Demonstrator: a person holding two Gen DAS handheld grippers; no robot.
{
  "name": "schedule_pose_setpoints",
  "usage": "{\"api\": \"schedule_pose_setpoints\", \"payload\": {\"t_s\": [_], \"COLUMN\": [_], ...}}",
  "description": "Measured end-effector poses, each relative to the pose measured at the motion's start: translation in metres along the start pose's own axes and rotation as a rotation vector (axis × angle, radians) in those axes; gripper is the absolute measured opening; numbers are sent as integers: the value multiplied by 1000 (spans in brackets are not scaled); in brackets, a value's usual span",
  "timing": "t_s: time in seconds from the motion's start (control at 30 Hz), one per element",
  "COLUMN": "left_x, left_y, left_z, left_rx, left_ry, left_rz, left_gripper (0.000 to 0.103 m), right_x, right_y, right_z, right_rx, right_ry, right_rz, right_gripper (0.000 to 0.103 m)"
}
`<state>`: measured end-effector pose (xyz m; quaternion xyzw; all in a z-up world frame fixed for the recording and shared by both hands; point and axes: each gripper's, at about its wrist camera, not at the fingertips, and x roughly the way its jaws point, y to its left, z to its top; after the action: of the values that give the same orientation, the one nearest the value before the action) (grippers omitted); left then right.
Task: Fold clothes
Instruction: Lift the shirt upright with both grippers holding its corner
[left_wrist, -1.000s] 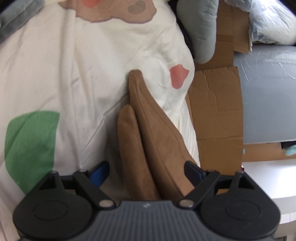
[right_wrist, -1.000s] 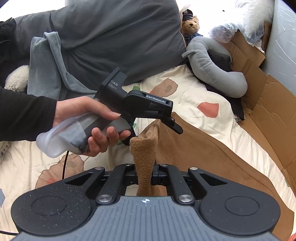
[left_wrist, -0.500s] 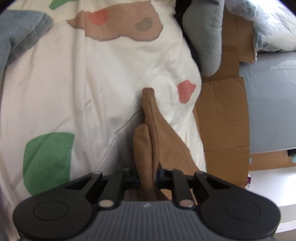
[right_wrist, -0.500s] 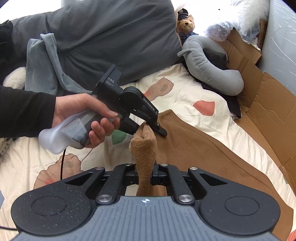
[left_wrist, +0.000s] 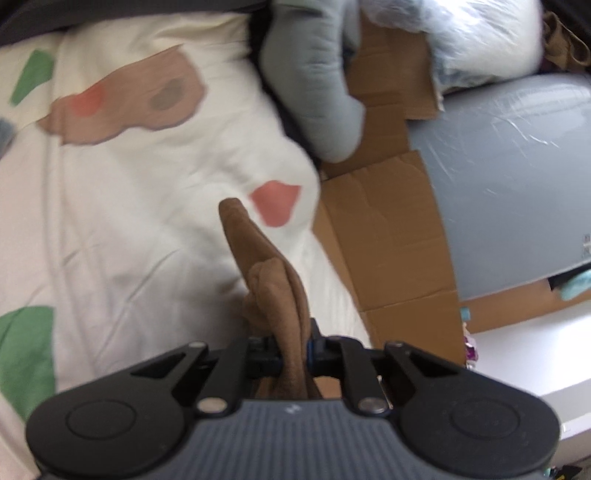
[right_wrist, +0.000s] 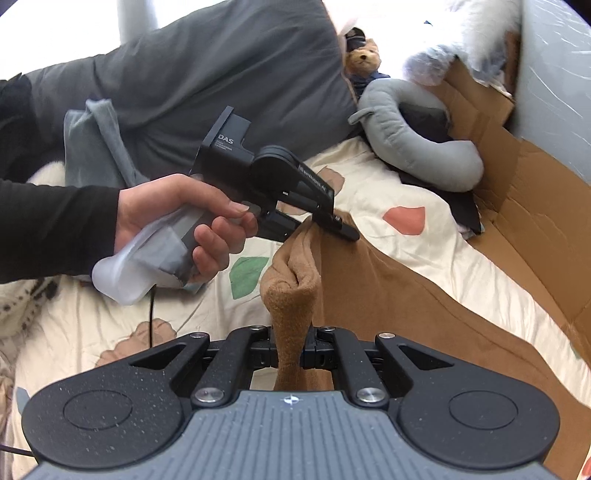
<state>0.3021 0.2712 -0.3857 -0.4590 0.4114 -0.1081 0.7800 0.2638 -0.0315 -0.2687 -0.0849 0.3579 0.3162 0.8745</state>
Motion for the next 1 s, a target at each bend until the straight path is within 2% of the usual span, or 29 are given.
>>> {"api": "schedule_pose_setpoints", "payload": {"t_s": [0.13, 0.33, 0.47, 0.77, 1.0], "left_x": [19, 25, 27, 61, 89], "left_y": [-27, -63, -83, -132, -161], "left_z": [4, 1, -8, -40, -59], "left_rx": [45, 86, 89, 111, 137], "left_ry": [8, 9, 1, 42, 48], "left_rz": [-7, -30, -35, -68, -52], "left_gripper": [11, 11, 11, 11, 11], "right_x": [-10, -36, -49, -88, -107], "right_y": [-11, -24, -43, -96, -107], "right_z": [-4, -2, -7, -64, -105], "right_rx": [64, 30, 68, 230, 281], "right_ry": [-1, -24, -46, -70, -90], "right_rz": [19, 35, 47, 44, 28], "right_gripper": [4, 4, 4, 4, 4]}}
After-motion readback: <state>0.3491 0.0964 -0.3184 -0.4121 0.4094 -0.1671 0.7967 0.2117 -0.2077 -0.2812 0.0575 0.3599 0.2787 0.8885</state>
